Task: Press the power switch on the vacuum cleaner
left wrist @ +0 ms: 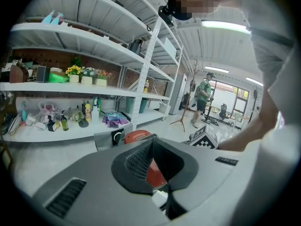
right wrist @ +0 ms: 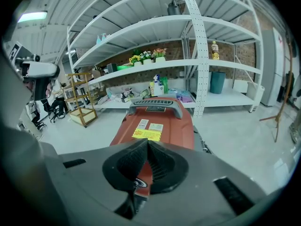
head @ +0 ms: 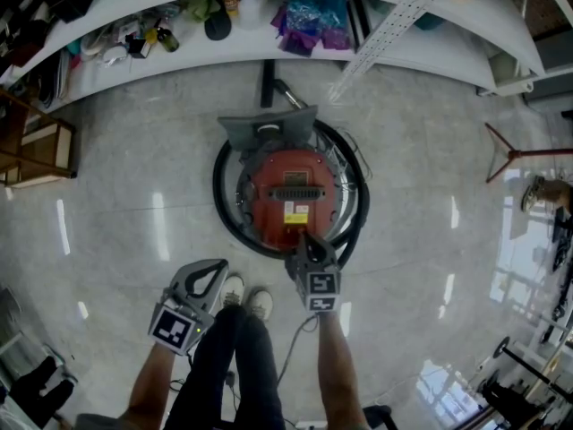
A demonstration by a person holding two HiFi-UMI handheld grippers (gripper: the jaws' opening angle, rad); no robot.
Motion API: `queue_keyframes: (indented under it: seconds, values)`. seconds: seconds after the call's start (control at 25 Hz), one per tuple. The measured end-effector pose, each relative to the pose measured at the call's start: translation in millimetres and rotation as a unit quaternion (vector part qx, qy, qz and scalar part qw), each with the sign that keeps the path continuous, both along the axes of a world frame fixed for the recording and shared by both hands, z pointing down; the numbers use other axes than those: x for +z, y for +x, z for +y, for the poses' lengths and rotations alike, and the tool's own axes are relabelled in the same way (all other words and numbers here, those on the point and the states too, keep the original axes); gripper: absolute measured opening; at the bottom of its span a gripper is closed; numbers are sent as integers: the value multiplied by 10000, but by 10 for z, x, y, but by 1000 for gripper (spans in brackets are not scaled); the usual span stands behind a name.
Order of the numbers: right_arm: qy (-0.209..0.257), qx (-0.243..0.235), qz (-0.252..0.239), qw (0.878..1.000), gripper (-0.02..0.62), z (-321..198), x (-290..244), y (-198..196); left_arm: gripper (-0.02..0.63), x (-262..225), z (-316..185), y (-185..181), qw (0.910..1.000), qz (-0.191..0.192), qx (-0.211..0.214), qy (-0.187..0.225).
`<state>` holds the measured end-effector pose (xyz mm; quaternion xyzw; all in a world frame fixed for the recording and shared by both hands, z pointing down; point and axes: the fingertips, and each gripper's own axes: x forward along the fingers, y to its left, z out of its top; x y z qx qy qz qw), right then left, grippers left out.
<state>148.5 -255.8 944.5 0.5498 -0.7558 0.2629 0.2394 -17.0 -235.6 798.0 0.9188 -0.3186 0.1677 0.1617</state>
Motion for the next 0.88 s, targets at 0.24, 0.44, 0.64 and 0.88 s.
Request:
queue_keyframes:
  seconds: [0.24,0.44,0.64,0.88]
  values:
    - [-48,1,-36,10000,3,-7,-14,2,8,4,-2,-4,10000,1,-21,-92]
    - [-56,-35,21,10000,3,-14,-12,3,8,-8,0,20,10000,26,4,-87]
    - [-86,18,30,10000,3,-14,16,21,8,1,22,17,9999,45,-17,-124]
    - [-105,147,-105,9998,3,-32,42,40,8,-3,15,2,9999,58,-50,-89]
